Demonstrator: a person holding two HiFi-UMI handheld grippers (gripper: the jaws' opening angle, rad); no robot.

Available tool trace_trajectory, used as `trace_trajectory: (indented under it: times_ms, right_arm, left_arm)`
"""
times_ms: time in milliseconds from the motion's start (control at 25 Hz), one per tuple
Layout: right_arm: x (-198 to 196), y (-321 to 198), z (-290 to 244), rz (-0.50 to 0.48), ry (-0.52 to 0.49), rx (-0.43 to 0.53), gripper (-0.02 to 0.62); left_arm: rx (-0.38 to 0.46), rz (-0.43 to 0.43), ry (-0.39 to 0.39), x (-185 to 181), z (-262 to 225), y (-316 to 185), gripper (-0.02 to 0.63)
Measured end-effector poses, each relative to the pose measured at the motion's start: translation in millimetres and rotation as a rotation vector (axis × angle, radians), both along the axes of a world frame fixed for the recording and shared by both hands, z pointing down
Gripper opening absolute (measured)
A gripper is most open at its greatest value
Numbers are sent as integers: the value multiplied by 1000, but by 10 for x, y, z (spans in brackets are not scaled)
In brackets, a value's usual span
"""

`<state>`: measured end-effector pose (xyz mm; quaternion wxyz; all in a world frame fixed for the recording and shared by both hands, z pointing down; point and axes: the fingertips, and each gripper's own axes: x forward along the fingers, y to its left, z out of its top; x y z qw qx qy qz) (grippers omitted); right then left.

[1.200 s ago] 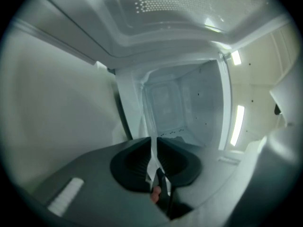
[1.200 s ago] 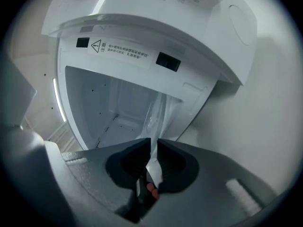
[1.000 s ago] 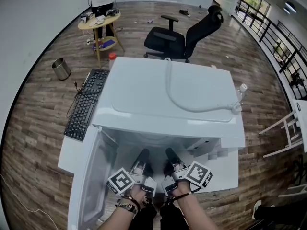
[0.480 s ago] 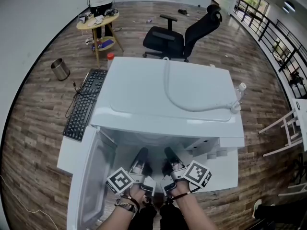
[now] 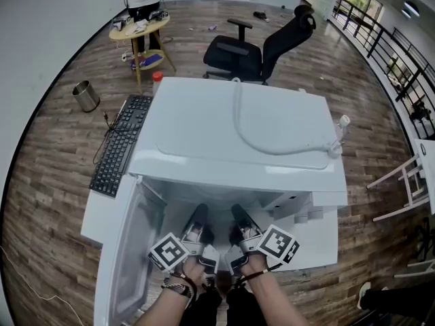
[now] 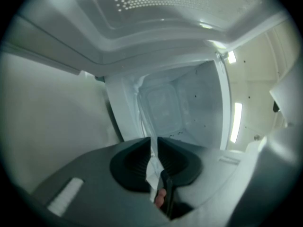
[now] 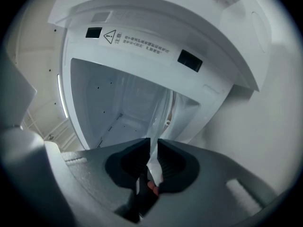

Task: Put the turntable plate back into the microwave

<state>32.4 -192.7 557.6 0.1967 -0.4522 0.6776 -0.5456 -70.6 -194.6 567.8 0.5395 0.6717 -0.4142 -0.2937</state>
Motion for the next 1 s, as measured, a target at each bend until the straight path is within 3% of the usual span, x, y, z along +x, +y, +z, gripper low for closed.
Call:
trace_trajectory:
  times_ms: [240,640,800,1000]
  right_arm:
    - [-58,-122,-8,-3,-34,-17,44]
    - [-42,-179,71,8,-29,-56,46]
    - [-18,-202,61,9,-23,-56,46]
    - [-40,-183,38,-19,-28,-52,46]
  left_arm:
    - [0,-30,2,-62,-38,-81,51]
    - [-20,-11,-11,-47,25,-117,49]
    - [1,-10,51,23,-38,-172,52]
    - [-23,-20,-9,-23,28,-196,52]
